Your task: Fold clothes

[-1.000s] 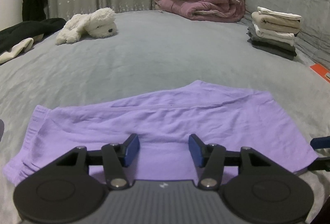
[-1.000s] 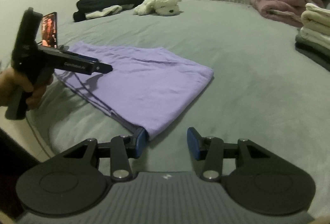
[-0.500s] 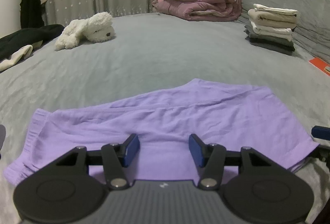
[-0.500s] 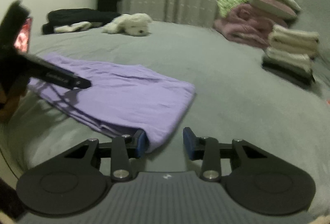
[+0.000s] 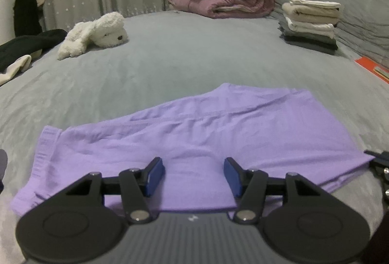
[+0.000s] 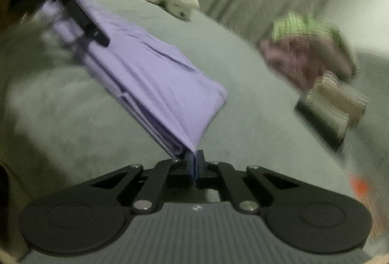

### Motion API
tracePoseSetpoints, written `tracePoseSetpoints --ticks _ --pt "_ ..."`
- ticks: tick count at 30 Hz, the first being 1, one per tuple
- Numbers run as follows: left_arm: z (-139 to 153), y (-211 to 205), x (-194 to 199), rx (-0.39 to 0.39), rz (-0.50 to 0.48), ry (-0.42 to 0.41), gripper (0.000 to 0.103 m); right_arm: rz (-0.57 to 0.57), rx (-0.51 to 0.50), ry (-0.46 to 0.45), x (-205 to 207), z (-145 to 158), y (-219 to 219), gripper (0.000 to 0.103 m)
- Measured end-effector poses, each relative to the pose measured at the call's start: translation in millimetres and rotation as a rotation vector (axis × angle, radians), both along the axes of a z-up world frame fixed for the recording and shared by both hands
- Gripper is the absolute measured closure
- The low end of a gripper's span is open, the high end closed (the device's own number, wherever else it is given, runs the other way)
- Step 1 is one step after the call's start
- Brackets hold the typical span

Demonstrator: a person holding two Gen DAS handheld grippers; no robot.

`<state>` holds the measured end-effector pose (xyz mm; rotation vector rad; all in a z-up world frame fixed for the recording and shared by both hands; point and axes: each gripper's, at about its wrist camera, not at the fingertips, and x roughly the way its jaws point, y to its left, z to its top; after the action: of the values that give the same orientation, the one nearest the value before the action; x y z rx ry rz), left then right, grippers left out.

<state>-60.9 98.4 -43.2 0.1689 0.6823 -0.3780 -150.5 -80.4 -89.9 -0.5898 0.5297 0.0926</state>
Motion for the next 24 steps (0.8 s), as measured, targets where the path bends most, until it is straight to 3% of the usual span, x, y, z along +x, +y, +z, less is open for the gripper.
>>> tracePoseSetpoints --ticks 5,10,13,20,24 --pt "8 18 -8 0.007 -0.011 0.011 0.038 0.052 -0.004 0.045 -3 12 -7 0.091" --pt "12 53 -8 -0.063 0.088 -0.024 0.038 0.090 0.207 0.133 2 44 -24 0.081" --pt "6 62 -7 -0.041 0.109 -0.021 0.039 0.104 0.313 0.138 10 56 -24 0.074" --pt "2 75 -13 0.036 0.116 -0.030 0.038 0.103 0.464 0.156 51 55 -7 0.073" --pt "2 99 -16 -0.013 0.137 -0.002 0.037 0.095 0.491 0.200 62 40 2 0.073"
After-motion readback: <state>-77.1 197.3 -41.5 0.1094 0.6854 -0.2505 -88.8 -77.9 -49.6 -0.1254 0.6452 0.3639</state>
